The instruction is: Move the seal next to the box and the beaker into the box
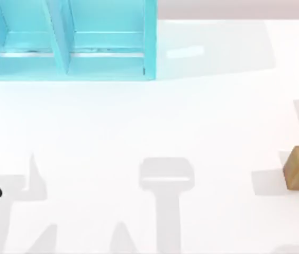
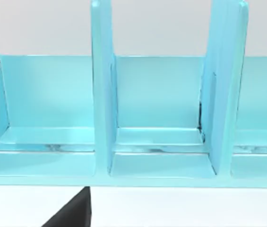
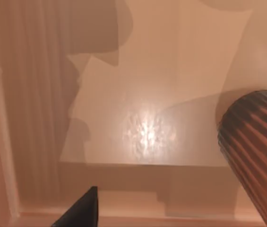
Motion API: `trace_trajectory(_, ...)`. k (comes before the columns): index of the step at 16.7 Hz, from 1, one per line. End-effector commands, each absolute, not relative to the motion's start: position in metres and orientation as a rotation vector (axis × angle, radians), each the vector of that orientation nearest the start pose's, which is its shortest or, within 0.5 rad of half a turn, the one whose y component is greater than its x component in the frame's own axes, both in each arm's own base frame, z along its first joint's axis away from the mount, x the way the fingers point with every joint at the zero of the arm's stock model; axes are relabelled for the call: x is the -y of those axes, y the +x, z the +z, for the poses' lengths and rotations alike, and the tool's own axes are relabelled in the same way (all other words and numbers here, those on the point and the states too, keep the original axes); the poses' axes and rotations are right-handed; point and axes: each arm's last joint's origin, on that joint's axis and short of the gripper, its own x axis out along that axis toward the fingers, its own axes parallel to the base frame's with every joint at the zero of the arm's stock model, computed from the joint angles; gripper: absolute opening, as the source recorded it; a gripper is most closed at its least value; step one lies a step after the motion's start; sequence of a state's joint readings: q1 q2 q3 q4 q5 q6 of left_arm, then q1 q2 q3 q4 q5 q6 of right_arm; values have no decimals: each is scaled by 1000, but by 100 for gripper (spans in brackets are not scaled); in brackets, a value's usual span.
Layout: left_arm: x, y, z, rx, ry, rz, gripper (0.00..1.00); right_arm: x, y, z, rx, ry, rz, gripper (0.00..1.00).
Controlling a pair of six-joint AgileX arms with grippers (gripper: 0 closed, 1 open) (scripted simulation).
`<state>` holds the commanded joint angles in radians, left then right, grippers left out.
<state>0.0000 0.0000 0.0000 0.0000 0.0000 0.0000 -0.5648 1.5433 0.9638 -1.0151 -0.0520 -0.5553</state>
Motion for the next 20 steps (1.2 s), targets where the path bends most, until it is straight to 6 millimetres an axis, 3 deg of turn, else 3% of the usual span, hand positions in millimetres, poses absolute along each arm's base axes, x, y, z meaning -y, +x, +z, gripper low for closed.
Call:
trace_trajectory(4, 1, 106, 160, 0, 0, 0, 100, 134, 217, 187, -1557, 36, 25, 100)
trace_trajectory(9, 1, 106, 160, 0, 0, 0, 100, 137, 219, 239, -1504, -34, -52, 100)
trace_trajectory(13, 1, 106, 160, 0, 0, 0, 100, 134, 216, 271, -1477, 25, -23, 100)
trace_trajectory(16, 1, 106, 160, 0, 0, 0, 100, 133, 215, 282, -1497, 59, 12, 100)
trace_trajectory(20, 1, 106, 160, 0, 0, 0, 100, 134, 216, 281, -1559, 53, 35, 100)
